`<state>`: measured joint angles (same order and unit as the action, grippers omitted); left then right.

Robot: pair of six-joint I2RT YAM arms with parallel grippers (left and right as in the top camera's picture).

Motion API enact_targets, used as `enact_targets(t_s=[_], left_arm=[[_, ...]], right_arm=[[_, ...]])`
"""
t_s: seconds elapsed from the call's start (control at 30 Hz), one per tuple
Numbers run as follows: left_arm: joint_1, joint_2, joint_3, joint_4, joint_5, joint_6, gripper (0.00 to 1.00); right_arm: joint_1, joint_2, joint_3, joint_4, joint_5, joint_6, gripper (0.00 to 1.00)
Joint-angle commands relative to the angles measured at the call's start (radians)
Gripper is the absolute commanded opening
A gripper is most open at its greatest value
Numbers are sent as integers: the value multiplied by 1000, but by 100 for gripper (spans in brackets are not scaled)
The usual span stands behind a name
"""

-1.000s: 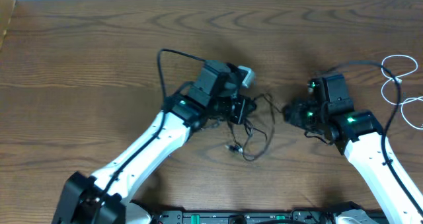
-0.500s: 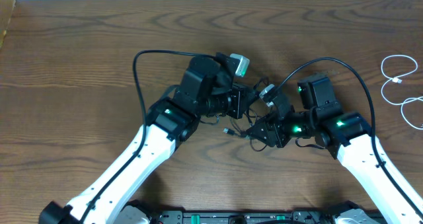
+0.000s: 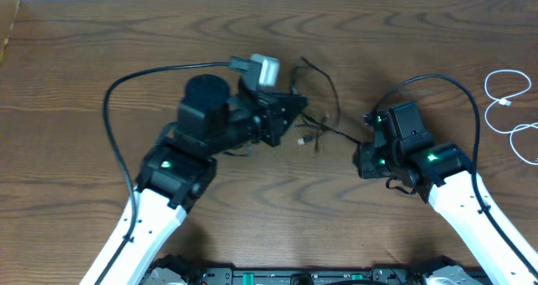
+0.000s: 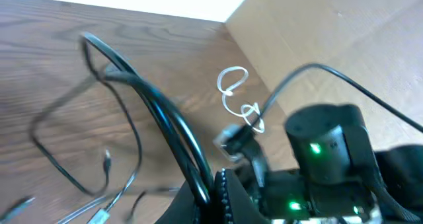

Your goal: Untangle cables

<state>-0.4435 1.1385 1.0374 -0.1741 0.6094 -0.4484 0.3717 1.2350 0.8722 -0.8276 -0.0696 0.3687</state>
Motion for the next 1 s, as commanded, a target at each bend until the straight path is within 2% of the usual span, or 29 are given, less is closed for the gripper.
enact_targets(t_s=[0.0,0.1,0.23,0.5,0.57,0.63,0.67,0.77,0.83,0.9,0.97], left_arm=[[95,-48,6,-34,1,-2,8],[169,-56,6,-92,2,2,7],[240,-56,6,-140,1,3,8],[304,-56,6,-149,1,27,8],[305,-56,6,-155,1,39,8],[300,-55,6,-173,11,40,7],[300,-55,6,-191,12,40,7],[287,-52,6,-235,13,40,8],[249,-42,6,-253,19,40,8],[207,-29,6,-256,38,61,7],[129,0,6,-265,38,105,8]], right_arm=[[2,-3,-1,-54,242,155,39],[2,-3,-1,-85,307,208,44],[-5,-3,-1,-93,333,230,57],[-64,-3,-1,-110,333,238,64],[-79,-3,-1,-110,330,249,71],[-83,-3,-1,-72,283,242,91],[-82,-3,-1,-48,235,215,98],[-82,-3,-1,72,-87,-38,99],[-82,-3,-1,150,-404,-243,99],[-82,-3,-1,192,-595,-344,99],[-82,-3,-1,221,-695,-386,99]])
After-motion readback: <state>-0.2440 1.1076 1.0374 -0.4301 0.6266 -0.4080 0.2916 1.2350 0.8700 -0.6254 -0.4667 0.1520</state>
